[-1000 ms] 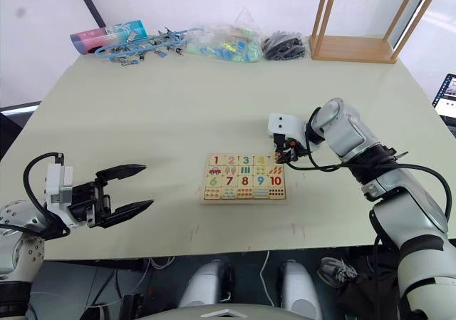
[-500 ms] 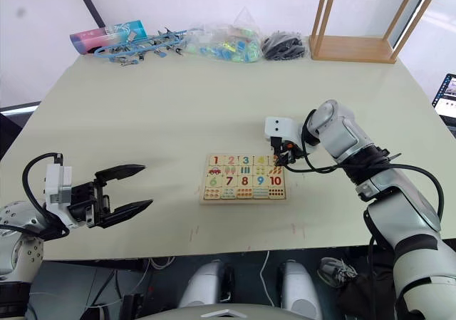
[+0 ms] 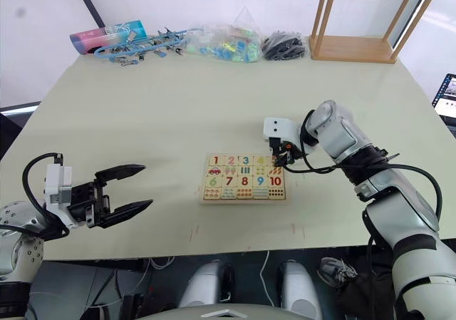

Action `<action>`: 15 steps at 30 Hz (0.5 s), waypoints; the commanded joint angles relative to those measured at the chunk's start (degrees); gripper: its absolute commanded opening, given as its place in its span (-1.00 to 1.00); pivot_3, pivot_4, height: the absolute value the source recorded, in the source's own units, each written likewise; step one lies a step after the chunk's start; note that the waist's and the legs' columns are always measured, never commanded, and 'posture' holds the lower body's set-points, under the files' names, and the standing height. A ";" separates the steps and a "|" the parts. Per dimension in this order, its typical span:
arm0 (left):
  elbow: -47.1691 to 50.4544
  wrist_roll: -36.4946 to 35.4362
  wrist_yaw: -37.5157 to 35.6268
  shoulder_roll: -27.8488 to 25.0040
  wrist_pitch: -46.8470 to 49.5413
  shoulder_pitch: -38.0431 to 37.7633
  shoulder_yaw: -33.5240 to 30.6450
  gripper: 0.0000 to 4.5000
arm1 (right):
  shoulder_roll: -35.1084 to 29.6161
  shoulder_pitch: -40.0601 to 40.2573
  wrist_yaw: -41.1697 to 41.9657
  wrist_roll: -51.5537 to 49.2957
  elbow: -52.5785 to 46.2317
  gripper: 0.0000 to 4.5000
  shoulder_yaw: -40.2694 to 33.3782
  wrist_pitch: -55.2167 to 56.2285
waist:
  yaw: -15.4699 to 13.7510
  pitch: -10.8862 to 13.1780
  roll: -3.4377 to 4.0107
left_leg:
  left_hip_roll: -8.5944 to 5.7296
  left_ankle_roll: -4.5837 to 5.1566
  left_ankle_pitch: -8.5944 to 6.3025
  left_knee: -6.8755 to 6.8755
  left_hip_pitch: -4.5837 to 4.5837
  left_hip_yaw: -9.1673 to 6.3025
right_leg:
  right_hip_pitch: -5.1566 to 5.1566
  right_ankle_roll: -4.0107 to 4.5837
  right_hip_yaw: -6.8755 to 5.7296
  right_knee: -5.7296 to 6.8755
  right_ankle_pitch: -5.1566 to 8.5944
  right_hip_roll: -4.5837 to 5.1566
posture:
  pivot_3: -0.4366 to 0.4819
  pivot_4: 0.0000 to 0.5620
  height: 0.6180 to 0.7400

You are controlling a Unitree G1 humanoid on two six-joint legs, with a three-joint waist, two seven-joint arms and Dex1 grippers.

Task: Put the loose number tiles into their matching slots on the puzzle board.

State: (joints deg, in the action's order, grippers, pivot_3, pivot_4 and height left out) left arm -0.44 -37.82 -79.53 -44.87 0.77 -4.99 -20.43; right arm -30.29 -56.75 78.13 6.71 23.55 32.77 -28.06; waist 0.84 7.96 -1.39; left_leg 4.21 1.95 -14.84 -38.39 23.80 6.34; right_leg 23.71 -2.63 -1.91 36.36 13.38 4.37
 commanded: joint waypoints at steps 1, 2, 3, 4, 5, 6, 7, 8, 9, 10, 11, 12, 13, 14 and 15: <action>1.74 -0.55 0.05 -0.09 -0.28 0.25 -1.61 1.00 | -0.36 -0.69 0.32 0.25 -1.14 -0.58 -1.41 0.64 | 0.00 0.00 0.00 | 0.00 0.00 0.00 0.00 0.00 0.00 | 0.00 0.00 0.00 0.00 0.00 0.00 | -0.05 -0.47 0.97; 1.65 -0.55 0.00 -0.11 -0.28 0.31 -1.59 1.00 | -0.43 -0.69 0.40 0.32 -1.20 -0.58 -1.38 0.60 | 0.00 0.00 0.00 | 0.00 0.00 0.00 0.00 0.00 0.00 | 0.00 0.00 0.00 0.00 0.00 0.00 | -0.05 -0.47 0.97; 1.55 -0.54 -0.06 -0.12 -0.30 0.37 -1.56 1.00 | -0.43 -0.73 0.42 0.33 -1.20 -0.58 -1.41 0.52 | 0.00 0.00 0.00 | 0.00 0.00 0.00 0.00 0.00 0.00 | 0.00 0.00 0.00 0.00 0.00 0.00 | -0.05 -0.47 0.97; 1.45 -0.52 -0.14 -0.11 -0.33 0.43 -1.52 1.00 | -0.43 -0.75 0.43 0.31 -1.19 -0.58 -1.46 0.52 | 0.00 0.00 0.00 | 0.00 0.00 0.00 0.00 0.00 0.00 | 0.00 0.00 0.00 0.00 0.00 0.00 | -0.05 -0.47 0.97; 1.37 -0.51 -0.20 -0.11 -0.35 0.47 -1.50 1.00 | -0.42 -0.76 0.38 0.32 -1.16 -0.58 -1.52 0.61 | 0.00 0.00 0.00 | 0.00 0.00 0.00 0.00 0.00 0.00 | 0.00 0.00 0.00 0.00 0.00 0.00 | -0.05 -0.47 0.97; 1.31 -0.49 -0.25 -0.09 -0.37 0.50 -1.48 1.00 | -0.46 -0.73 0.37 0.33 -1.17 -0.58 -1.54 0.80 | 0.00 0.00 0.00 | 0.00 0.00 0.00 0.00 0.00 0.00 | 0.00 0.00 0.00 0.00 0.00 0.00 | -0.05 -0.47 0.97; 1.27 -0.47 -0.29 -0.08 -0.38 0.52 -1.48 1.00 | -0.50 -0.70 0.39 0.35 -1.19 -0.58 -1.53 0.94 | 0.00 0.00 0.00 | 0.00 0.00 0.00 0.00 0.00 0.00 | 0.00 0.00 0.00 0.00 0.00 0.00 | -0.05 -0.47 0.97; 1.19 -0.44 -0.32 -0.07 -0.40 0.59 -1.46 1.00 | -0.65 -0.63 0.62 0.37 -1.29 -0.36 -1.43 1.16 | 0.00 0.00 0.00 | 0.00 0.00 0.00 0.00 0.00 0.00 | 0.00 0.00 0.00 0.00 0.00 0.00 | -0.05 -0.47 0.97; 1.14 -0.43 -0.34 -0.06 -0.41 0.65 -1.44 1.00 | -0.67 -0.61 0.62 0.40 -1.28 -0.10 -1.41 1.28 | 0.00 0.00 0.00 | 0.00 0.00 0.00 0.00 0.00 0.00 | 0.00 0.00 0.00 0.00 0.00 0.00 | -0.05 -0.47 0.97; 1.07 -0.41 -0.34 -0.04 -0.41 0.74 -1.41 1.00 | -0.73 -0.62 0.68 0.47 -1.28 0.00 -1.38 1.33 | 0.00 0.00 0.00 | 0.00 0.00 0.00 0.00 0.00 0.00 | 0.00 0.00 0.00 0.00 0.00 0.00 | -0.05 -0.47 0.97; 1.04 -0.40 -0.34 -0.03 -0.40 0.79 -1.38 1.00 | -0.75 -0.65 0.71 0.53 -1.23 0.29 -1.35 1.41 | 0.00 0.00 0.00 | 0.00 0.00 0.00 0.00 0.00 0.00 | 0.00 0.00 0.00 0.00 0.00 0.00 | -0.05 -0.47 0.97; 1.03 -0.38 -0.33 -0.01 -0.40 0.81 -1.36 1.00 | -0.68 -0.71 0.60 0.56 -1.12 0.55 -1.42 1.40 | 0.00 0.00 0.00 | 0.00 0.00 0.00 0.00 0.00 0.00 | 0.00 0.00 0.00 0.00 0.00 0.00 | -0.05 -0.47 0.97; 1.02 -0.37 -0.32 0.01 -0.40 0.82 -1.35 1.00 | -0.64 -0.77 0.53 0.58 -1.04 0.61 -1.49 1.36 | 0.00 0.00 0.00 | 0.00 0.00 0.00 0.00 0.00 0.00 | 0.00 0.00 0.00 0.00 0.00 0.00 | -0.05 -0.47 0.97; 1.01 -0.37 -0.32 0.02 -0.40 0.82 -1.34 1.00 | -0.62 -0.82 0.50 0.62 -0.98 0.61 -1.52 1.34 | 0.00 0.00 0.00 | 0.00 0.00 0.00 0.00 0.00 0.01 | 0.00 0.00 0.00 0.00 0.00 0.00 | -0.05 -0.47 0.97; 1.01 -0.36 -0.31 0.04 -0.39 0.81 -1.34 1.00 | -0.62 -0.86 0.50 0.65 -0.95 0.61 -1.55 1.33 | 0.01 0.00 0.00 | 0.00 0.00 0.00 0.00 0.00 0.01 | 0.00 0.00 0.00 0.00 0.00 0.00 | -0.05 -0.47 0.97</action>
State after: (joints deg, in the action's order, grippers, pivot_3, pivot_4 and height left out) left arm -0.47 -37.79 -79.76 -44.84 0.76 -4.58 -20.42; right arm -30.33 -56.75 78.35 7.07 23.54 32.77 -27.16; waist 0.85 7.96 -1.39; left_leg 4.21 1.95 -14.84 -38.39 23.80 6.34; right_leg 23.71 -2.63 -1.91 36.36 13.38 4.37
